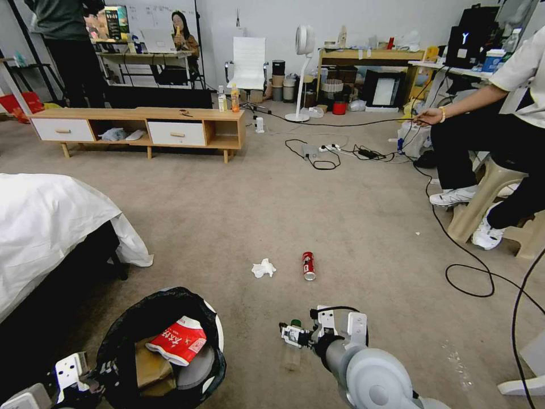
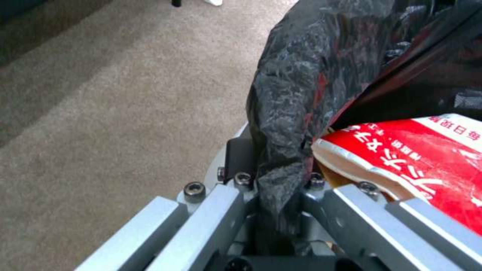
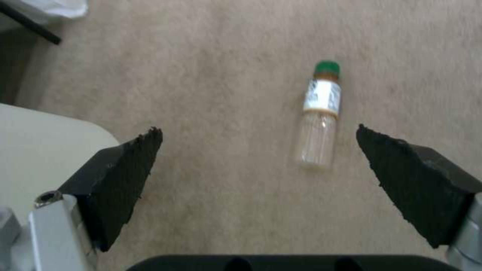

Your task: Pick up the trash bin and place the garbage on the floor into it.

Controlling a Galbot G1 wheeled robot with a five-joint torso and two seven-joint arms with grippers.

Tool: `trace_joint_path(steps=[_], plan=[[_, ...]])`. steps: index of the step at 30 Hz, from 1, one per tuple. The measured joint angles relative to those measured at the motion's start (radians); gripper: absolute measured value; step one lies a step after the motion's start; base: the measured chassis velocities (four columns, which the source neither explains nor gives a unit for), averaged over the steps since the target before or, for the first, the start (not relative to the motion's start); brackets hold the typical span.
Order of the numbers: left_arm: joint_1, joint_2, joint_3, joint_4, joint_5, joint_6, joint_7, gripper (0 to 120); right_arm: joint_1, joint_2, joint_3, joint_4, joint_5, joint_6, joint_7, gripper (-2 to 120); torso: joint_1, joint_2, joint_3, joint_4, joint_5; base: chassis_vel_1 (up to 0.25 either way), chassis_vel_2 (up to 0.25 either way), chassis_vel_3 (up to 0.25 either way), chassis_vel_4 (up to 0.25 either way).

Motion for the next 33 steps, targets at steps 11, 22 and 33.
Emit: trace_joint_path(steps=[11, 22, 33], plan=[[0.005, 0.000, -0.003, 0.007, 0.003, -0.004, 0.003, 2, 0.047, 0.063, -0.022, -0.175, 0.002, 0.010, 0.005, 99, 0.000, 0.000, 0.000, 0.0001, 0.0001, 0.000, 0.000, 0.000, 0.000], [0.002, -0.003, -0.005, 0.019, 0.008, -0.007, 0.006, 2, 0.113, 0.152, -0.058, -0.343, -0.016, 0.031, -0.037, 97, 0.000, 0.000, 0.000, 0.0000, 0.0000, 0.000, 0.000, 0.000, 0.000], [-0.004, -0.007, -0.006, 0.033, 0.014, -0.009, 0.008, 2, 0.199, 0.238, -0.111, -0.580, -0.058, 0.060, -0.121, 95, 0.000, 0.000, 0.000, 0.0000, 0.0001, 0.000, 0.000, 0.000, 0.000]])
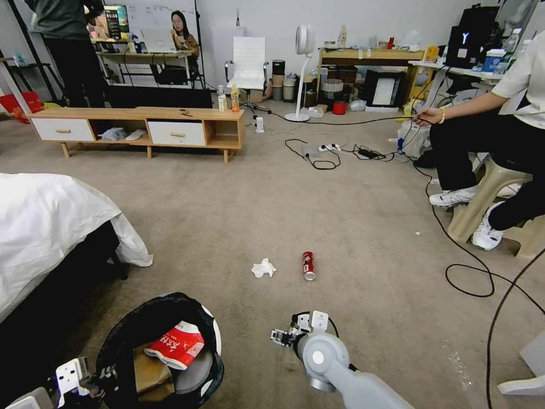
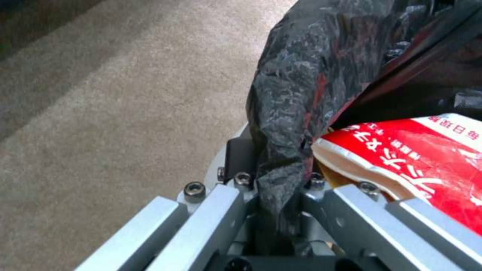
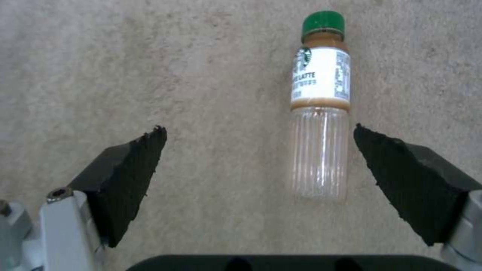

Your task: Pick up the trash bin and place the garbage on the floor into it.

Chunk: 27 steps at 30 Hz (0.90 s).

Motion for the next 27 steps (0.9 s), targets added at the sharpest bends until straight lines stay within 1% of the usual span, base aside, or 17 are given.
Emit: trace_joint_path(steps=[4, 6, 18, 27], plan=[[-0.003, 0.000, 0.002, 0.004, 0.002, 0.000, 0.000, 2, 0.015, 0.007, -0.008, -0.042, -0.008, 0.002, -0.025, 95, 0.000, 0.000, 0.000, 0.0000, 0.0000, 0.000, 0.000, 0.000, 0.000], [-0.005, -0.001, 0.004, 0.009, 0.003, 0.000, 0.001, 2, 0.030, 0.015, -0.014, -0.087, -0.029, 0.007, -0.053, 95, 0.000, 0.000, 0.000, 0.0001, 0.0000, 0.000, 0.000, 0.000, 0.000], [-0.005, 0.002, 0.008, 0.013, 0.004, -0.001, 0.002, 2, 0.033, 0.023, -0.012, -0.141, -0.054, 0.015, -0.081, 93, 0.000, 0.000, 0.000, 0.0001, 0.0000, 0.000, 0.000, 0.000, 0.000], [-0.002, 0.003, 0.008, 0.006, 0.003, -0.001, 0.002, 2, 0.045, 0.039, -0.014, -0.198, -0.075, 0.016, -0.120, 93, 0.000, 0.000, 0.000, 0.0001, 0.0000, 0.000, 0.000, 0.000, 0.000]])
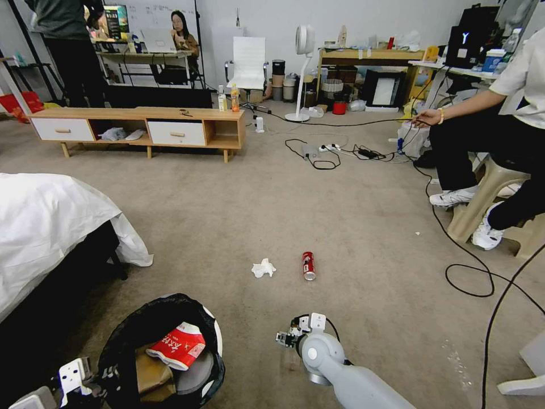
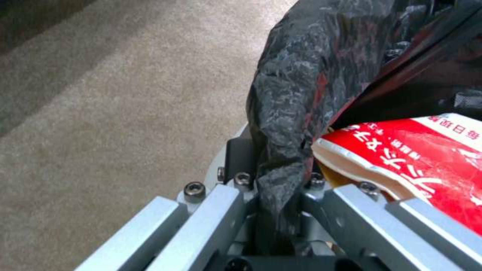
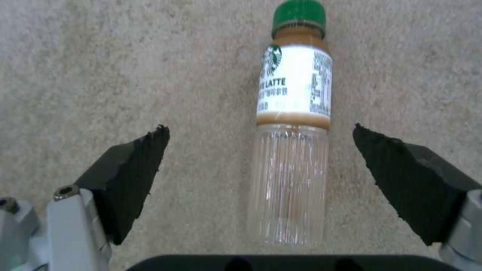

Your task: Pick up the trash bin and place the garbage on the floor into it.

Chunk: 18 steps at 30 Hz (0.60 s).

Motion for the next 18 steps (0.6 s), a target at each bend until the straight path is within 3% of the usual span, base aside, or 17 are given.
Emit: trace_joint_path(steps=[18], plan=[[0.001, 0.003, -0.003, 0.002, -0.005, -0.001, 0.002, 2, 0.032, 0.056, -0.009, -0.172, -0.083, 0.016, -0.081, 90, 0.000, 0.000, 0.000, 0.0000, 0.0000, 0.000, 0.000, 0.000, 0.000]])
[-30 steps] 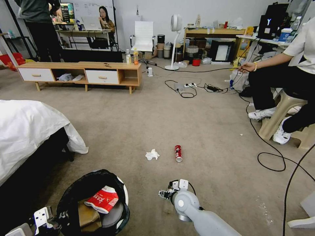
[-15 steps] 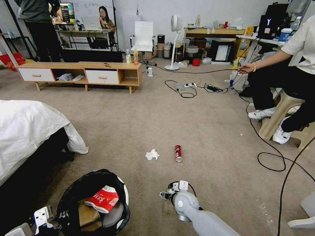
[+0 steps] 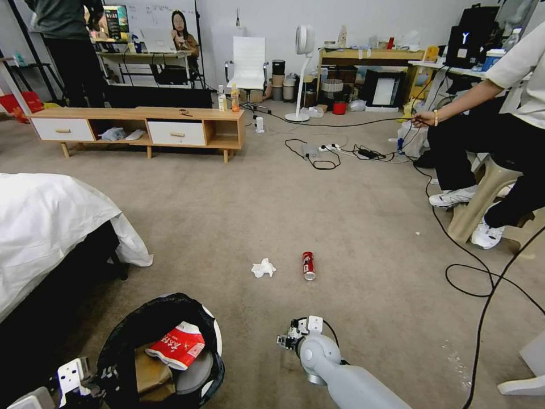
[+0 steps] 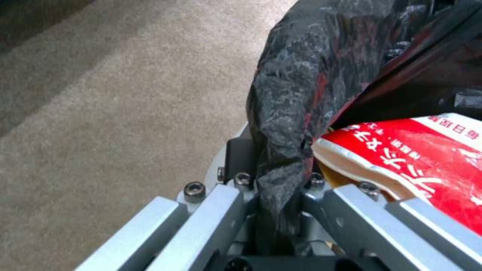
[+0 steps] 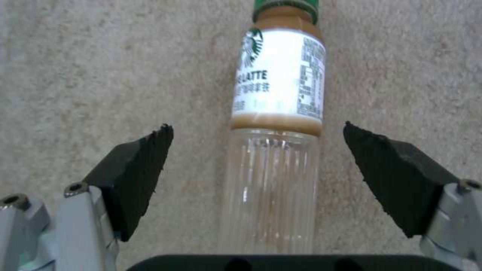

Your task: Pick up the trash bin and place the garbage on the floor into it.

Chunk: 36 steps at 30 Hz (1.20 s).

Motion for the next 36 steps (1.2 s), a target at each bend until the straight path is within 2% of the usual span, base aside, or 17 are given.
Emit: trace_joint_path(steps=[21, 30, 36], plan=[[0.001, -0.003, 0.002, 0.001, 0.000, -0.001, 0.000, 2, 0.002, 0.023, -0.015, -0.073, -0.038, 0.005, -0.043, 89, 0.000, 0.000, 0.000, 0.0000, 0.0000, 0.000, 0.000, 0.000, 0.000], [0.001, -0.001, 0.006, 0.004, 0.000, -0.003, 0.001, 2, -0.002, 0.030, -0.016, -0.105, -0.063, 0.007, -0.062, 84, 0.000, 0.000, 0.000, 0.0000, 0.0000, 0.000, 0.000, 0.000, 0.000], [-0.001, 0.000, 0.011, 0.010, 0.001, -0.005, 0.002, 2, -0.009, 0.030, -0.018, -0.112, -0.079, 0.011, -0.067, 71, 0.000, 0.000, 0.000, -0.0001, -0.0002, 0.000, 0.000, 0.000, 0.000]])
